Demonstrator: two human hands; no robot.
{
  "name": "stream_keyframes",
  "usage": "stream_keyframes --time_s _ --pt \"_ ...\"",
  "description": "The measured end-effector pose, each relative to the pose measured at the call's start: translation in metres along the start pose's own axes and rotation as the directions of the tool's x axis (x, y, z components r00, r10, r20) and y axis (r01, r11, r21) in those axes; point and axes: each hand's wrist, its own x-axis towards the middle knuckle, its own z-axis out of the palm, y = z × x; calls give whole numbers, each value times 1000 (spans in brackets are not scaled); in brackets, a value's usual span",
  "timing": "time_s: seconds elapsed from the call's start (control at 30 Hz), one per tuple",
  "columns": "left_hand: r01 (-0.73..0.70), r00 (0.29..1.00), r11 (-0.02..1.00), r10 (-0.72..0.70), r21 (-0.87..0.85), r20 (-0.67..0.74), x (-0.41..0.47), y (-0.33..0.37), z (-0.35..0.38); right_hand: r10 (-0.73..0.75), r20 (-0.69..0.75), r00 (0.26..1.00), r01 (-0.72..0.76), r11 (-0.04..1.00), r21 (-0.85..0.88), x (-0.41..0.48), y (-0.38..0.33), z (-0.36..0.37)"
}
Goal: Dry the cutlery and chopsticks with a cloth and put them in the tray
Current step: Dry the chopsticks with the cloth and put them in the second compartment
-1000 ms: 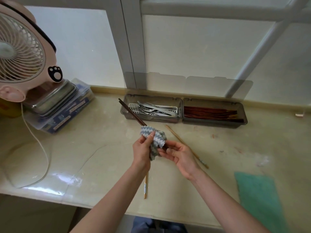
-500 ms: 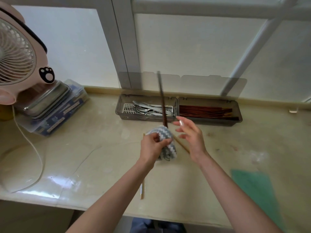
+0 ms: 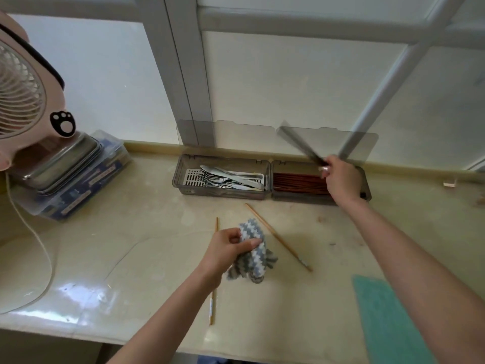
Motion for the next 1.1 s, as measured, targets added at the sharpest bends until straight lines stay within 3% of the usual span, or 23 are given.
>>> stream_keyframes --time_s 0.07,0.17,0.33,0.43,0.47,0.53,0.6,0.63,0.77,0.83,0.93,1.1 --pt "-5 1000 999 4 -38 -31 -7 -5 -5 -100 136 986 146 907 -395 13 31 11" --pt "7 997 993 -15 -120 -70 -14 -8 -10 -85 236 968 210 792 -574 24 57 28" --pt "-25 986 983 -7 -184 -169 -22 -8 -24 -23 243 970 105 938 -331 35 57 46" --pt "-84 972 968 27 -236 -234 -27 -7 -42 -153 -40 987 146 979 -144 2 29 46" --pt "-107 966 960 39 -257 -256 -28 -6 -49 -170 -53 984 164 981 -105 -16 18 49" --pt "-147 951 943 52 -297 -303 -31 -5 -62 -113 146 983 131 984 -119 -63 0 64" --pt "-175 934 929 51 -325 -355 -32 -5 -75 -8 416 909 154 935 -320 -104 -9 84" --pt "-183 925 923 46 -338 -377 -33 -4 -81 18 473 881 190 902 -389 -116 -10 90" --pt "-214 896 906 33 -366 -443 -39 -8 -105 157 511 845 24 944 -329 -135 -32 92" --pt "-230 893 895 38 -383 -448 -41 -11 -111 163 590 791 -91 985 -149 -159 -57 99" --pt "-227 904 883 34 -411 -427 -42 -13 -115 126 672 730 -257 961 98 -205 -99 119" --pt "-192 907 883 -7 -429 -421 -40 -18 -117 105 619 779 -132 991 -3 -227 -130 149"
